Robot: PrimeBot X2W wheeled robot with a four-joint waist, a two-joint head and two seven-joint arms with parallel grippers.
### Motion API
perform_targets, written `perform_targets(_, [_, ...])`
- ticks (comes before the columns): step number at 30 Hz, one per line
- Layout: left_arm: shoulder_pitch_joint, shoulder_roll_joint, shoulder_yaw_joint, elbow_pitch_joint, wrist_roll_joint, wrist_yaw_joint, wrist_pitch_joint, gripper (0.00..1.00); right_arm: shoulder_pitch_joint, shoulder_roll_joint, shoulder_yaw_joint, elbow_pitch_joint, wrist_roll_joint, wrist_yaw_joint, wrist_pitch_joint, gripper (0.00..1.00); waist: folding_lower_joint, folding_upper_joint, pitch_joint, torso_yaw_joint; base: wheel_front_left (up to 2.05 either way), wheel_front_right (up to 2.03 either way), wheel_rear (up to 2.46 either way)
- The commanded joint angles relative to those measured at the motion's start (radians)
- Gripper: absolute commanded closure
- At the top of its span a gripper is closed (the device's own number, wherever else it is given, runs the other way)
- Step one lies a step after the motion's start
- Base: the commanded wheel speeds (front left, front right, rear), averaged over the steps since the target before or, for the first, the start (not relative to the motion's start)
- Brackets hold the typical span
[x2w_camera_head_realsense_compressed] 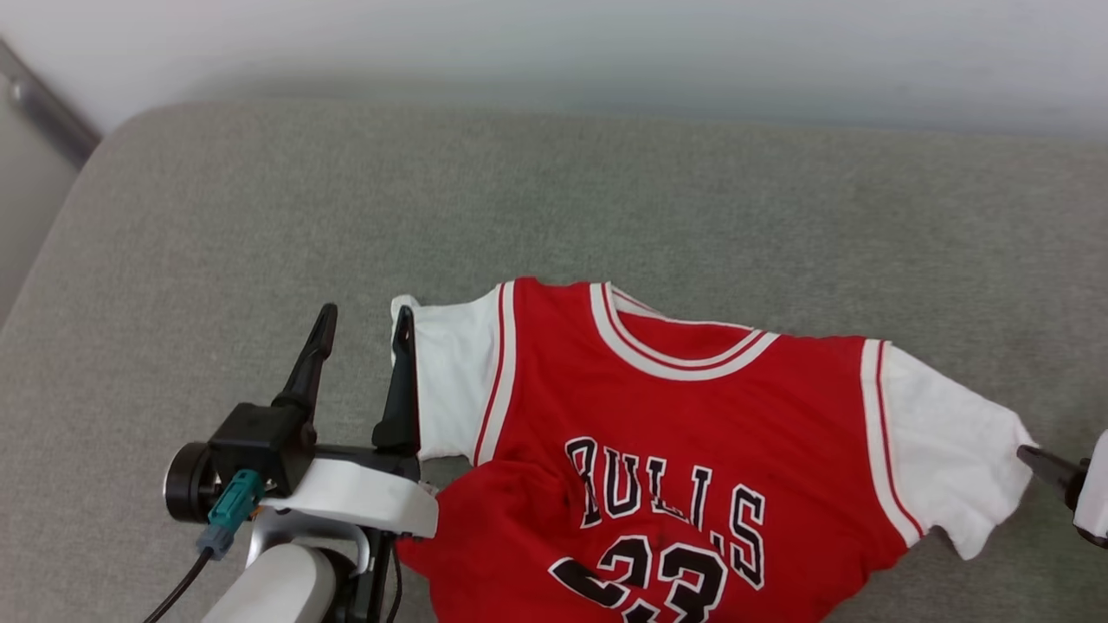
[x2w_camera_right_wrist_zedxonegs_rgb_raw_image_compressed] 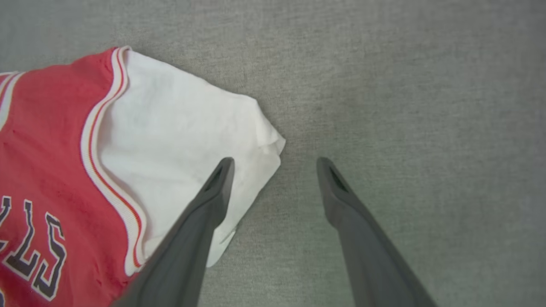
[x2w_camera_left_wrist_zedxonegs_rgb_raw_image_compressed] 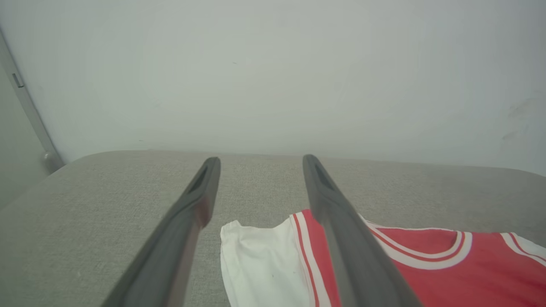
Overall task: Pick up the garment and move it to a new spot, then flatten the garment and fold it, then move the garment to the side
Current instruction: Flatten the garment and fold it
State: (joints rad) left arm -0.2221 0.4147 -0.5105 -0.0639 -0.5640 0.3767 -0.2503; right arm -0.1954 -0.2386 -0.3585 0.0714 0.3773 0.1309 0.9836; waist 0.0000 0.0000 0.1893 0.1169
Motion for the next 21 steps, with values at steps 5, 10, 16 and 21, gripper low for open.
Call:
perform_targets(5, [-0.043,-0.018,0.006,0.013,0.018,-0.022,-0.009,0.0,-0.042,0.018,-0.003,0.049,-0.017,0.0,0.074,0.0,0.0,0.0,0.08,0.042,0.0,0.0,0.0])
perform_targets(10, [-0.051,-0.027,0.008,0.032,0.024,-0.035,-0.012,0.0,-0.019,0.068,0.01,0.13,-0.004,0.0,0.109,0.0,0.0,0.0,0.093,0.042,0.0,0.0,0.0])
perform_targets(16, [-0.045,-0.012,0.021,0.062,0.006,-0.048,-0.01,0.0,-0.011,0.067,0.031,0.137,0.007,0.0,0.078,1.0,0.0,0.0,0.072,0.027,0.0,0.0,0.0])
perform_targets(21, [-0.061,0.025,0.052,0.078,-0.038,-0.071,0.035,0.0,-0.03,0.029,0.059,0.082,-0.001,0.0,0.003,1.0,0.0,0.0,0.027,-0.006,0.0,0.0,0.0])
